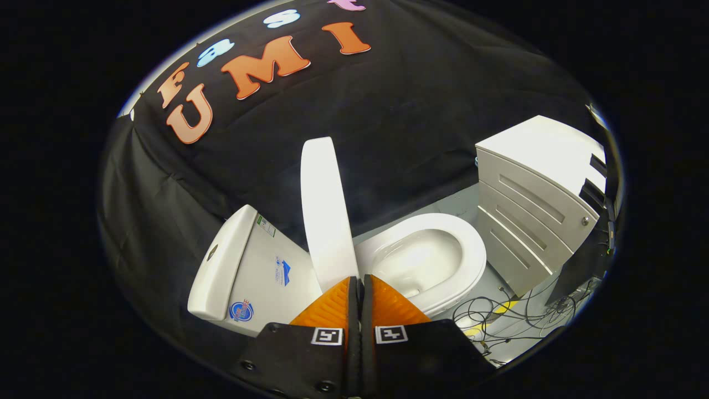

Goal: Open the toilet lid.

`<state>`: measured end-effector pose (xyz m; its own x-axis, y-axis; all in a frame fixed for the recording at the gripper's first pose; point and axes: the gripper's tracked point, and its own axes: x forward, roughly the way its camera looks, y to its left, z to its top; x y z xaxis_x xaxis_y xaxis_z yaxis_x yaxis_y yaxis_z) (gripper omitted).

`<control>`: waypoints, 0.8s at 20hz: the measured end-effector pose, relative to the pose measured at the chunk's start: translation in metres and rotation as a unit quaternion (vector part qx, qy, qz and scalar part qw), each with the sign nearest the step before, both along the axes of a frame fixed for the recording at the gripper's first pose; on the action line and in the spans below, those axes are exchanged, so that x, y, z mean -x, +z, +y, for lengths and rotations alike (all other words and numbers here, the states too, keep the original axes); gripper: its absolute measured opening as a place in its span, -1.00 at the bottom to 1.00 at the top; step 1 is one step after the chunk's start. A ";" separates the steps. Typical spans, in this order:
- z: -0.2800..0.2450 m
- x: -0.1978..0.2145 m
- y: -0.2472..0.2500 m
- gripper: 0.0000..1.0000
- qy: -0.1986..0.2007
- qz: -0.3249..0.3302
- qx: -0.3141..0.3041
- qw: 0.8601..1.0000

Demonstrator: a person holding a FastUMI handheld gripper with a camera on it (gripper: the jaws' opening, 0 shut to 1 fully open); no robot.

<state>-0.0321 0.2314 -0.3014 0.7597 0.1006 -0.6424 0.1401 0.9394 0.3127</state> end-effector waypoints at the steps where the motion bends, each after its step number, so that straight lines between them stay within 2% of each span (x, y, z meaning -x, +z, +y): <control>1: 0.005 0.000 0.002 -0.84 0.005 -0.001 0.005 1.000; 9: 0.040 0.003 0.012 -0.84 0.036 -0.009 0.057 0.998; 16: 0.073 0.006 0.018 -0.85 0.062 -0.017 0.076 0.995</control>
